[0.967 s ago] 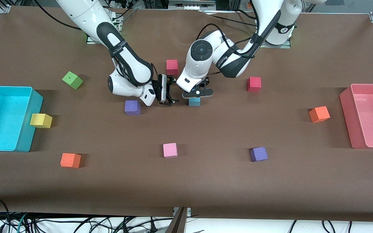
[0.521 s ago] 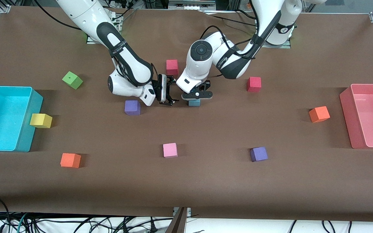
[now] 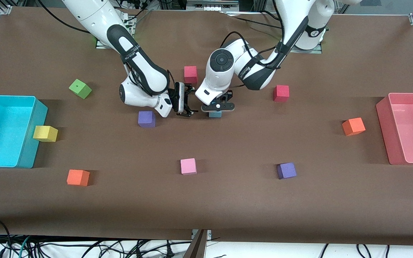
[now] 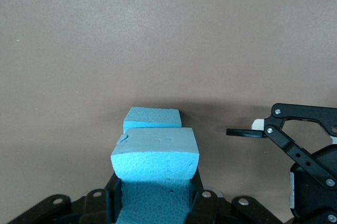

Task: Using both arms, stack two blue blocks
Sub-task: 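Lower the held cube onto the first cube and open the left gripper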

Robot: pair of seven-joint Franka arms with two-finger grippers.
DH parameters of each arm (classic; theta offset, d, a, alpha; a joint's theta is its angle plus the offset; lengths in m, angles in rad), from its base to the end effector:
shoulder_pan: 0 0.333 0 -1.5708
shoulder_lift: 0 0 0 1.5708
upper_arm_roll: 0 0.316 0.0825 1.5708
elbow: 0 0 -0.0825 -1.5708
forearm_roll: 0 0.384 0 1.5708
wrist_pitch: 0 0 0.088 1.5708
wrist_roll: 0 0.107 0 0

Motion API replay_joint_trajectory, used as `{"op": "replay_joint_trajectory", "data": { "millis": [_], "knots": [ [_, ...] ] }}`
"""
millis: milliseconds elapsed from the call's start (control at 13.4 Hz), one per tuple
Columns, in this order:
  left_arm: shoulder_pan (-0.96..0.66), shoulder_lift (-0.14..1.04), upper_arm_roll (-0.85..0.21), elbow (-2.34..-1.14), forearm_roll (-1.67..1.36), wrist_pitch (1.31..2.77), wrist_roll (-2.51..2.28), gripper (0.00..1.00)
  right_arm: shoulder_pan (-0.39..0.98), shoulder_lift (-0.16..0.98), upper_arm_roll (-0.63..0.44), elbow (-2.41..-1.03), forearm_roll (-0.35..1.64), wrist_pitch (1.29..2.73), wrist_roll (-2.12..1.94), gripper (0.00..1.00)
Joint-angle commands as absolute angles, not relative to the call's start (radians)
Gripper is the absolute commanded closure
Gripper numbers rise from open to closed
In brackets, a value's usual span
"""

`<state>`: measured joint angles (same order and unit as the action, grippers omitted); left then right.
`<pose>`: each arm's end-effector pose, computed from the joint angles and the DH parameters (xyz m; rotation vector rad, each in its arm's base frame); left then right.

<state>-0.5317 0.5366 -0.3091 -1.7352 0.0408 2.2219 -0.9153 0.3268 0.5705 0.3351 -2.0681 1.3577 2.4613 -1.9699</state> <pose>0.4571 -0.4802 0.2809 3.0729 0.1358 -0.1714 0.4481 0.3526 0.1537 -1.7593 -1.4486 -0.4692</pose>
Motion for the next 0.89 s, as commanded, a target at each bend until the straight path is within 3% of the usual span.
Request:
{"op": "replay_joint_trajectory", "data": {
  "millis": [0,446,521,595,670,818],
  "knots": [
    [-0.549,0.543,-0.291,-1.740,0.069,2.237,-0.919,1.00,0.318,0.565,0.341,-2.074,1.382,2.462,-1.997,0.00],
    [-0.552,0.548,-0.282,-1.740,0.069,2.237,-0.919,1.00,0.318,0.565,0.341,-2.077,1.382,2.462,-2.002,0.00],
    [-0.552,0.549,-0.282,-1.740,0.069,2.237,-0.919,0.82,0.318,0.565,0.341,-2.075,1.382,2.462,-2.002,0.00],
    [-0.552,0.552,-0.282,-1.740,0.069,2.237,-0.919,0.21,0.318,0.565,0.341,-2.075,1.382,2.462,-2.002,0.00],
    [-0.554,0.554,-0.281,-1.740,0.069,2.237,-0.919,0.00,0.318,0.565,0.341,-2.077,1.382,2.462,-2.002,0.00],
    [-0.557,0.551,-0.278,-1.740,0.069,2.233,-0.919,0.00,0.319,0.565,0.341,-2.077,1.382,2.462,-2.000,0.00]
  ]
}}
